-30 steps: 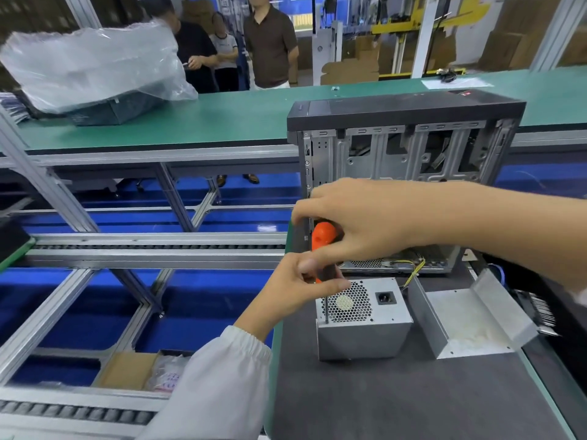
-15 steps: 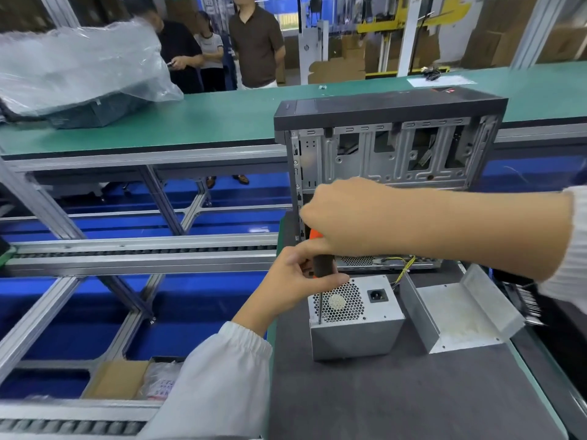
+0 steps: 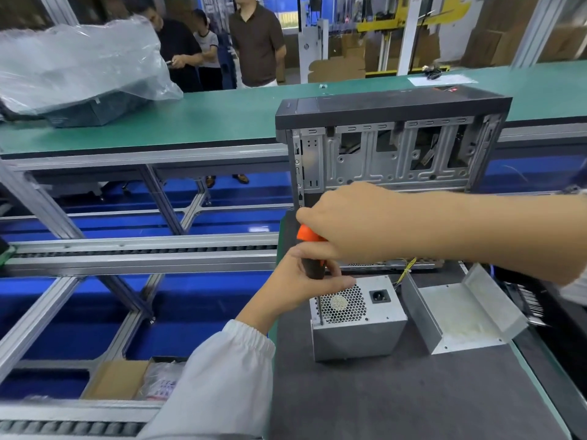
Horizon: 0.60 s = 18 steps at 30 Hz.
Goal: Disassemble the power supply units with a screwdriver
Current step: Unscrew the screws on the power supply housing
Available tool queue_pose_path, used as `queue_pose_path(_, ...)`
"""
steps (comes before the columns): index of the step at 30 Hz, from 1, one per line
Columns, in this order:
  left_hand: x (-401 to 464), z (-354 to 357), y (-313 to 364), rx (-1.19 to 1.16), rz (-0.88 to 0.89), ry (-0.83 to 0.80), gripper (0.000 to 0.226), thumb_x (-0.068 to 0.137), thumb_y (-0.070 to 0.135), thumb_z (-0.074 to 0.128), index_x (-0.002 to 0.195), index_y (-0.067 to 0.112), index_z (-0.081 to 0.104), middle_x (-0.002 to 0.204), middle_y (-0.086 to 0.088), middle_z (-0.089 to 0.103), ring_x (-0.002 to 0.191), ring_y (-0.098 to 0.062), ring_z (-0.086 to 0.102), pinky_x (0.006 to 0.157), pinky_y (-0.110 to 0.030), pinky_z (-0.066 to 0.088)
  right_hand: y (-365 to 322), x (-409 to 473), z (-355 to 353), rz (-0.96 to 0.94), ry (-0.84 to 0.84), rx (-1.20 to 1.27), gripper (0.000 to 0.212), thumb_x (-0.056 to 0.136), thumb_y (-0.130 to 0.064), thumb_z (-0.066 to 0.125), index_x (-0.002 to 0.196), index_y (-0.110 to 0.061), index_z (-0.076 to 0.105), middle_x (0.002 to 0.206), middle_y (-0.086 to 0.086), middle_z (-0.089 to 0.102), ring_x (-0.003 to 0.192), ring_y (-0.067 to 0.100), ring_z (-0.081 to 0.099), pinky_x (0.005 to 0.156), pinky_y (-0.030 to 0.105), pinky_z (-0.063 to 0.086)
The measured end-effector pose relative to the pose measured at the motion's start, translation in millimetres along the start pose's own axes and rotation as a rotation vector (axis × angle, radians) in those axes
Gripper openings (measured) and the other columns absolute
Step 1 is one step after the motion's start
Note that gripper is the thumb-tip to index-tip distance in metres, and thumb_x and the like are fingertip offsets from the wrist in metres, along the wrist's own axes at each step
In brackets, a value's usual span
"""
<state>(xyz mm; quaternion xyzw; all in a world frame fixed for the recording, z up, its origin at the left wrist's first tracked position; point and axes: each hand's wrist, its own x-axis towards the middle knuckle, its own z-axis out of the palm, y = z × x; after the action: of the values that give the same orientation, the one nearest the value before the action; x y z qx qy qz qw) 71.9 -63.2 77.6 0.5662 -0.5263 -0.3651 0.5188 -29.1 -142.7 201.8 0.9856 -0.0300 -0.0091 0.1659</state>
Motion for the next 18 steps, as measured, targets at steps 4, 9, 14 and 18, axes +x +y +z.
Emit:
queue_pose_path(4, 3.0, 2.0, -1.4, 0.038, -0.009, -0.013, 0.026, 0.077, 0.010, 0.081, 0.063, 0.020, 0.062, 0.059, 0.007, 0.057, 0.057, -0.006, 0.050, 0.060, -0.016, 0.041, 27.7, -4.1, -18.3, -0.080, -0.409, 0.384, 0.022, 0.093, -0.039, 0.054, 0.112, -0.033, 0.042, 0.101, -0.001, 0.056, 0.093, 0.022, 0.059, 0.084, 0.044, 0.048)
queue_pose_path(9, 6.1, 2.0, -3.6, 0.056, -0.047, 0.004, 0.029, 0.077, 0.020, 0.082, 0.060, 0.027, 0.060, 0.060, 0.012, 0.057, 0.059, -0.001, 0.052, 0.059, -0.010, 0.040, 7.9, -1.4, -6.4, 0.096, -0.129, 0.087, 0.058, 0.088, -0.072, 0.030, 0.072, -0.017, 0.040, 0.065, -0.001, 0.037, 0.051, 0.014, 0.042, 0.049, 0.031, 0.035)
queue_pose_path(14, 7.5, 2.4, -1.2, -0.005, -0.005, -0.051, 0.029, 0.079, 0.009, 0.079, 0.063, 0.026, 0.063, 0.061, 0.009, 0.056, 0.058, -0.004, 0.049, 0.060, -0.015, 0.040, 7.7, -0.4, 5.1, 0.001, -0.052, -0.020, 0.035, 0.101, -0.047, 0.027, 0.094, -0.016, 0.042, 0.079, 0.006, 0.049, 0.061, 0.021, 0.040, 0.052, 0.034, 0.032)
queue_pose_path(18, 6.6, 0.0, -3.9, -0.006, 0.002, -0.028, 0.024, 0.078, 0.006, 0.079, 0.068, 0.014, 0.059, 0.064, 0.007, 0.058, 0.062, -0.005, 0.053, 0.063, -0.018, 0.044, 26.5, -8.9, -7.6, -0.203, -0.309, 0.419, 0.030, 0.094, -0.028, 0.056, 0.121, -0.032, 0.044, 0.107, -0.003, 0.043, 0.098, 0.020, 0.050, 0.083, 0.037, 0.043)
